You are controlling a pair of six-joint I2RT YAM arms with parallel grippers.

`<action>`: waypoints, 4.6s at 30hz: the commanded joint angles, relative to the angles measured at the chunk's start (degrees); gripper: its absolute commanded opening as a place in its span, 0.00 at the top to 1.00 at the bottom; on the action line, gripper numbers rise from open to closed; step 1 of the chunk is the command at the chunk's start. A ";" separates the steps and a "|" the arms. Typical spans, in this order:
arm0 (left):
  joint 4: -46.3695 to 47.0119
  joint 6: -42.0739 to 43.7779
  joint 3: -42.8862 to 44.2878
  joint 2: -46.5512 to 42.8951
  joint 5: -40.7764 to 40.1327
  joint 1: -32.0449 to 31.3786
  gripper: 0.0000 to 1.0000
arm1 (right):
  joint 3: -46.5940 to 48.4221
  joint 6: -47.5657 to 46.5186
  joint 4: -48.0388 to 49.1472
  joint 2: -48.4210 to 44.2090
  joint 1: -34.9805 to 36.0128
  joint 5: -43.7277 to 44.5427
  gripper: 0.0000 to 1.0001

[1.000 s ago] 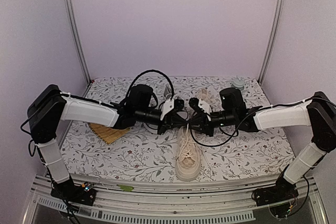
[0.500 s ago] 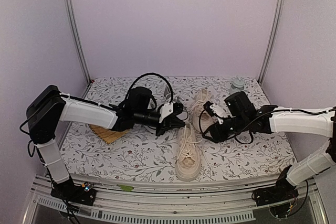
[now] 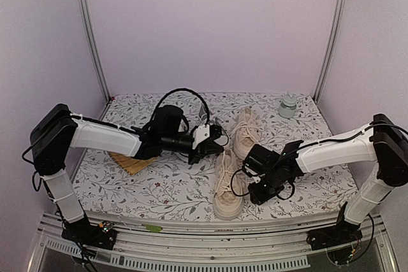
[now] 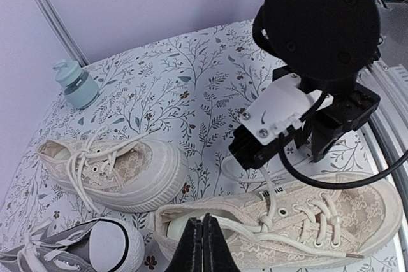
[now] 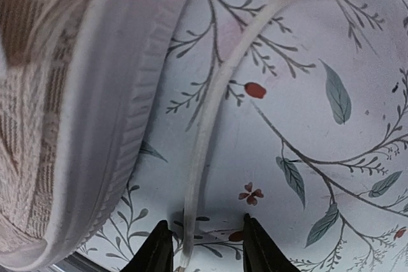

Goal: Tie the shoes
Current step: Pick up the half-tied shoelace from the center of the board, then place the half-tied shoelace at the center of the board, then pass from the left arm to the right, then pick up the half-tied shoelace from the center of the board.

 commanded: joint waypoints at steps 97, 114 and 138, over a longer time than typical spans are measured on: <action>15.15 -1.79 -10.53 -5.98 -10.77 -3.91 1.00 | 11.61 -35.70 37.51 6.00 -15.66 -47.11 0.88; -10.25 -39.36 -4.90 -10.79 -40.64 -0.85 0.58 | 12.60 -38.87 28.47 3.83 -15.68 -43.66 0.99; -19.85 -62.97 0.52 5.68 -34.43 0.04 0.55 | 12.39 -38.17 28.98 3.60 -14.80 -42.65 0.99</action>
